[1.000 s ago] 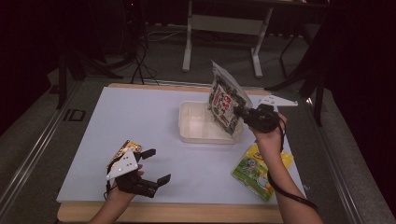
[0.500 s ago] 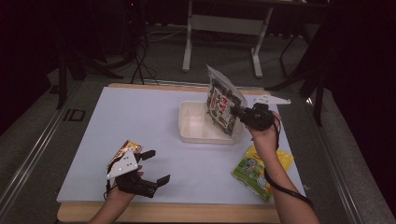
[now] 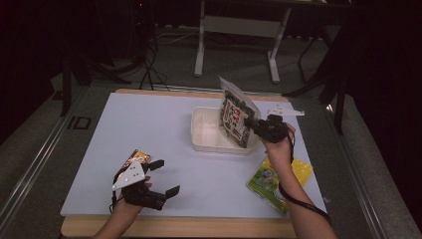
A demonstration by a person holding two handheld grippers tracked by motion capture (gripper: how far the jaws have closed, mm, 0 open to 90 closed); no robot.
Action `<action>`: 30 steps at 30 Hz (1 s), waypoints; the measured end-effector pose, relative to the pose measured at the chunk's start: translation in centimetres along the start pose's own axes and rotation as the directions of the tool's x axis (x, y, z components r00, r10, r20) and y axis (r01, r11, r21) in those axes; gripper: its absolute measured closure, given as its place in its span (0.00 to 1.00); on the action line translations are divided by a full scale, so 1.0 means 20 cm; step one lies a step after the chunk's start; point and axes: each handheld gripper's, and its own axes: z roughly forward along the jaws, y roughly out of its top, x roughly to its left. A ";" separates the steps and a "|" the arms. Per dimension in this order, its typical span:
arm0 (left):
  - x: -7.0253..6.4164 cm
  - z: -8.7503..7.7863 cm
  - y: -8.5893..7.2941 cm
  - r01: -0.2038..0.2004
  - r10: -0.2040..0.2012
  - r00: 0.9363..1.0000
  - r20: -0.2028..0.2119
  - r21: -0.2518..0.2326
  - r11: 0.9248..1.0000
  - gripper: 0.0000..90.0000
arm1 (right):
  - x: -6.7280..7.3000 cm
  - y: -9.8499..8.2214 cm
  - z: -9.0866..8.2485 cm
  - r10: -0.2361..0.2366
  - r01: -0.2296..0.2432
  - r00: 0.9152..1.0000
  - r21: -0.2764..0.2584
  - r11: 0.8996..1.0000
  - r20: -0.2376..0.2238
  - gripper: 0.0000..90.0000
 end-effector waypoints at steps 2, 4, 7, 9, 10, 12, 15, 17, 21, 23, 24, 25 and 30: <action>0.00 0.00 0.00 0.002 -0.002 1.000 0.000 0.001 1.000 0.01 | 0.01 0.00 0.00 -0.006 0.006 1.000 0.004 1.000 0.000 0.85; 0.01 0.01 0.00 0.004 -0.004 1.000 -0.001 0.004 1.000 0.01 | 0.01 0.01 0.01 -0.007 0.007 1.000 0.004 1.000 0.003 0.85; 0.01 0.01 0.00 0.011 -0.011 1.000 -0.002 0.007 1.000 0.01 | -0.01 0.00 0.00 0.014 -0.014 1.000 -0.003 1.000 0.002 0.85; 0.01 0.02 0.00 0.017 -0.017 1.000 -0.002 0.005 1.000 0.01 | -0.01 0.01 0.01 0.020 -0.020 1.000 0.001 1.000 0.000 0.85; 0.01 0.02 0.00 0.017 -0.017 1.000 -0.001 0.004 1.000 0.01 | -0.02 0.01 0.01 0.023 -0.023 1.000 0.004 1.000 -0.001 0.85; 0.01 0.02 0.00 0.016 -0.016 1.000 -0.004 0.005 1.000 0.01 | -0.02 0.02 0.01 0.017 -0.017 1.000 0.010 1.000 -0.003 0.85; 0.01 0.01 0.00 0.023 -0.023 1.000 -0.004 0.001 1.000 0.01 | -0.01 0.02 0.01 0.017 -0.017 1.000 0.016 1.000 0.000 0.84; 0.01 0.01 0.00 0.026 -0.026 1.000 -0.006 0.000 1.000 0.01 | 0.00 0.02 0.00 0.013 -0.013 1.000 0.018 1.000 0.007 0.83; 0.01 0.02 -0.01 0.027 -0.027 1.000 -0.005 0.003 1.000 0.01 | 0.02 0.03 -0.02 0.005 -0.005 1.000 -0.006 1.000 0.006 0.71; 0.01 0.02 -0.01 0.024 -0.024 1.000 -0.005 0.005 1.000 0.01 | 0.02 0.05 -0.05 0.002 -0.002 1.000 -0.016 1.000 0.005 0.66; 0.01 0.02 -0.01 0.023 -0.023 1.000 -0.006 0.007 1.000 0.01 | 0.03 0.06 -0.06 -0.005 0.005 1.000 -0.017 1.000 0.010 0.64; 0.01 0.02 -0.01 0.026 -0.026 1.000 -0.007 0.007 1.000 0.01 | 0.03 0.06 -0.08 -0.013 0.014 1.000 -0.018 1.000 0.016 0.63; 0.02 0.02 -0.03 0.036 -0.036 0.999 -0.010 0.013 0.999 0.01 | 0.04 0.06 -0.16 -0.013 0.013 1.000 -0.022 1.000 0.016 0.53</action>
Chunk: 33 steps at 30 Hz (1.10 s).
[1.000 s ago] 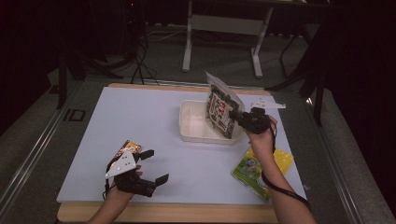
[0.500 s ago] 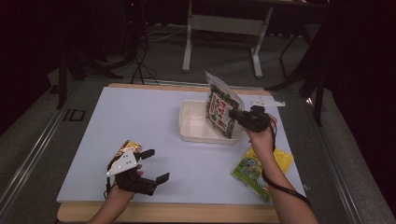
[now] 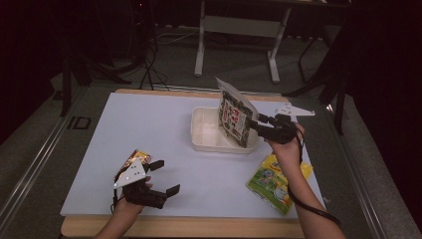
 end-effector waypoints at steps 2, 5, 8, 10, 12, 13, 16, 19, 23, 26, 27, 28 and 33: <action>0.00 0.00 0.00 -0.001 0.001 1.000 0.000 0.004 1.000 0.01 | 0.01 -0.02 -0.04 -0.008 0.008 1.000 0.008 1.000 0.008 0.51; 0.00 0.01 0.00 0.000 0.000 1.000 0.002 0.004 1.000 0.01 | 0.03 -0.04 -0.09 -0.028 0.027 0.999 0.018 0.999 0.020 0.49; 0.00 0.01 -0.01 0.013 -0.013 1.000 -0.003 0.004 1.000 0.01 | 0.04 -0.07 -0.15 -0.029 0.029 0.999 0.021 0.999 0.023 0.49; 0.01 0.01 -0.01 0.025 -0.025 1.000 0.000 0.005 1.000 0.01 | 0.04 -0.09 -0.21 -0.030 0.030 0.999 0.028 0.999 0.025 0.49; 0.01 0.01 -0.01 0.024 -0.024 1.000 -0.003 0.006 1.000 0.01 | 0.05 -0.10 -0.23 -0.039 0.038 0.999 0.032 0.999 0.031 0.49; 0.01 0.01 -0.01 0.021 -0.021 1.000 -0.005 0.006 1.000 0.01 | 0.05 -0.10 -0.24 -0.042 0.041 0.999 0.040 0.998 0.032 0.48; 0.01 0.01 -0.01 0.016 -0.016 1.000 -0.004 0.006 1.000 0.01 | 0.06 -0.12 -0.32 -0.056 0.055 0.997 0.036 0.998 0.044 0.48; 0.00 0.01 -0.01 0.015 -0.015 1.000 -0.001 0.011 1.000 0.01 | 0.05 -0.14 -0.38 -0.056 0.054 0.997 0.037 0.998 0.048 0.48; -0.01 0.02 -0.01 0.006 -0.006 1.000 0.003 0.019 1.000 0.01 | 0.03 -0.16 -0.45 -0.058 0.055 0.996 0.042 0.998 0.072 0.46; -0.01 0.02 -0.01 0.004 -0.004 1.000 0.006 0.024 1.000 0.01 | 0.01 -0.18 -0.49 -0.058 0.053 0.995 0.061 0.997 0.085 0.45; -0.01 0.02 -0.01 0.004 -0.005 1.000 0.006 0.025 1.000 0.01 | 0.00 -0.19 -0.50 -0.056 0.051 0.995 0.063 0.997 0.087 0.45; -0.01 0.02 -0.01 0.003 -0.003 1.000 0.006 0.026 1.000 0.01 | -0.01 -0.20 -0.51 -0.054 0.048 0.994 0.069 0.996 0.092 0.45; -0.01 0.03 -0.01 0.003 -0.003 1.000 0.012 0.032 0.999 0.01 | -0.06 -0.25 -0.56 -0.057 0.043 0.991 0.117 0.992 0.118 0.44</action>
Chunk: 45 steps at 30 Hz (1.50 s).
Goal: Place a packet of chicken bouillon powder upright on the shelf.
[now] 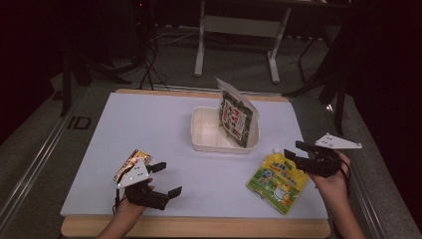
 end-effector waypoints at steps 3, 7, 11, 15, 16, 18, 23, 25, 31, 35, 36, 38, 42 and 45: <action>0.00 0.00 0.00 -0.004 0.004 1.000 0.003 0.007 1.000 0.01 | -0.04 -0.04 -0.01 0.008 -0.008 1.000 0.030 1.000 0.007 0.43; 0.00 0.01 0.00 -0.001 0.001 1.000 0.005 0.008 1.000 0.01 | -0.09 -0.10 -0.03 0.018 -0.019 0.999 0.050 0.999 0.030 0.43; 0.00 0.01 0.00 -0.001 0.001 1.000 0.007 0.012 1.000 0.01 | -0.14 -0.16 -0.04 0.033 -0.037 0.998 0.077 0.996 0.053 0.43; 0.00 0.01 0.00 -0.002 0.002 1.000 0.008 0.014 1.000 0.01 | -0.18 -0.22 -0.03 0.031 -0.040 0.996 0.106 0.994 0.085 0.43; 0.00 0.01 0.00 -0.002 0.001 1.000 0.009 0.014 1.000 0.01 | -0.20 -0.23 -0.03 0.028 -0.038 0.996 0.117 0.992 0.088 0.43; 0.00 0.01 -0.01 -0.001 0.001 1.000 0.011 0.015 1.000 0.01 | -0.22 -0.25 -0.02 0.038 -0.051 0.994 0.127 0.991 0.101 0.43; 0.00 0.01 -0.01 0.001 -0.001 1.000 0.015 0.020 1.000 0.01 | -0.28 -0.32 0.00 0.072 -0.091 0.989 0.155 0.984 0.126 0.43; -0.01 0.02 -0.01 0.002 -0.002 1.000 0.017 0.022 1.000 0.01 | -0.31 -0.35 0.00 0.085 -0.107 0.988 0.166 0.980 0.131 0.43; -0.01 0.02 -0.01 -0.002 0.002 1.000 0.020 0.027 1.000 0.01 | -0.37 -0.42 0.01 0.137 -0.164 0.980 0.189 0.968 0.147 0.40; -0.01 0.02 -0.01 -0.001 0.000 1.000 0.023 0.030 1.000 0.01 | -0.40 -0.46 0.03 0.157 -0.185 0.977 0.210 0.960 0.146 0.36; -0.01 0.03 -0.01 -0.002 0.002 1.000 0.024 0.032 0.999 0.01 | -0.41 -0.46 0.03 0.162 -0.191 0.976 0.217 0.957 0.143 0.36; -0.01 0.03 -0.01 -0.005 0.004 1.000 0.024 0.034 0.999 0.01 | -0.42 -0.48 0.04 0.166 -0.196 0.976 0.228 0.954 0.143 0.35; -0.01 0.03 -0.02 -0.004 0.003 1.000 0.025 0.036 0.999 0.01 | -0.43 -0.50 0.07 0.177 -0.207 0.975 0.248 0.947 0.138 0.34; -0.01 0.03 -0.02 -0.004 0.003 1.000 0.025 0.037 0.999 0.01 | -0.44 -0.51 0.08 0.188 -0.217 0.973 0.260 0.941 0.133 0.33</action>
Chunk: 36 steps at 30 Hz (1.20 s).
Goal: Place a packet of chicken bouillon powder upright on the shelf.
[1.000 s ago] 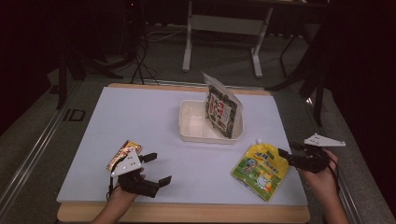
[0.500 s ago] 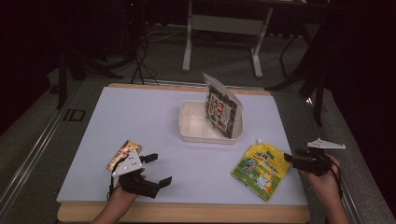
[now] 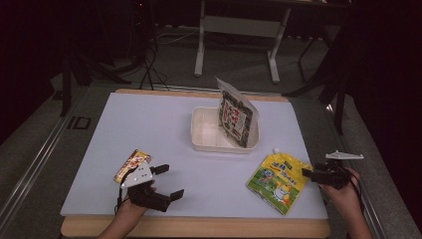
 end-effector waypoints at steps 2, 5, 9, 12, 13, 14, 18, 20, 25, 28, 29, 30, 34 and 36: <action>0.00 0.00 0.00 -0.001 0.001 1.000 -0.001 0.000 1.000 0.01 | 0.00 0.00 0.01 0.003 -0.003 1.000 0.005 1.000 -0.008 0.33; 0.00 0.00 0.00 0.000 0.000 1.000 -0.002 0.000 1.000 0.01 | -0.01 -0.01 0.03 0.009 -0.009 1.000 0.020 1.000 -0.020 0.32; 0.00 0.00 0.00 -0.003 0.003 1.000 -0.002 0.004 1.000 0.01 | 0.00 -0.01 0.04 0.016 -0.015 0.999 0.027 1.000 -0.039 0.33; 0.00 0.00 0.00 -0.002 0.002 1.000 -0.001 0.007 1.000 0.01 | 0.01 0.00 0.05 0.017 -0.015 0.998 0.033 0.999 -0.055 0.36; 0.00 0.00 0.00 -0.003 0.003 1.000 -0.002 0.008 1.000 0.01 | 0.01 0.00 0.06 0.018 -0.016 0.998 0.034 0.999 -0.058 0.38; 0.00 0.00 0.00 -0.003 0.003 1.000 -0.002 0.008 1.000 0.01 | 0.01 0.00 0.06 0.014 -0.012 0.998 0.040 0.999 -0.065 0.39; 0.00 0.00 0.00 -0.003 0.003 1.000 -0.002 0.012 1.000 0.01 | 0.02 0.01 0.07 -0.001 0.003 0.999 0.042 0.999 -0.043 0.49; 0.00 0.00 0.00 -0.002 0.002 1.000 -0.002 0.011 1.000 0.01 | 0.02 0.01 0.06 0.003 -0.001 0.999 0.042 0.999 -0.041 0.52; 0.00 0.01 0.00 -0.001 0.002 1.000 -0.001 0.012 1.000 0.01 | 0.02 0.03 0.05 0.021 -0.019 0.998 0.033 0.999 -0.063 0.65; 0.00 0.01 0.00 -0.003 0.003 1.000 -0.001 0.012 1.000 0.01 | 0.03 0.04 0.07 0.010 -0.006 0.997 0.050 0.999 -0.075 0.73; 0.00 0.01 0.00 -0.003 0.003 1.000 -0.001 0.013 1.000 0.01 | 0.04 0.05 0.07 0.007 -0.003 0.997 0.055 0.998 -0.075 0.75; 0.00 0.01 -0.01 -0.002 0.002 1.000 -0.001 0.013 1.000 0.01 | 0.04 0.05 0.08 0.006 -0.001 0.997 0.065 0.998 -0.075 0.79; 0.00 0.01 -0.01 -0.001 0.001 1.000 0.000 0.013 1.000 0.01 | 0.07 0.06 0.09 -0.011 0.017 0.998 0.108 0.994 -0.055 0.92; 0.00 0.01 -0.01 -0.002 0.002 1.000 0.001 0.015 1.000 0.01 | 0.08 0.07 0.10 -0.009 0.014 0.999 0.122 0.992 -0.045 0.98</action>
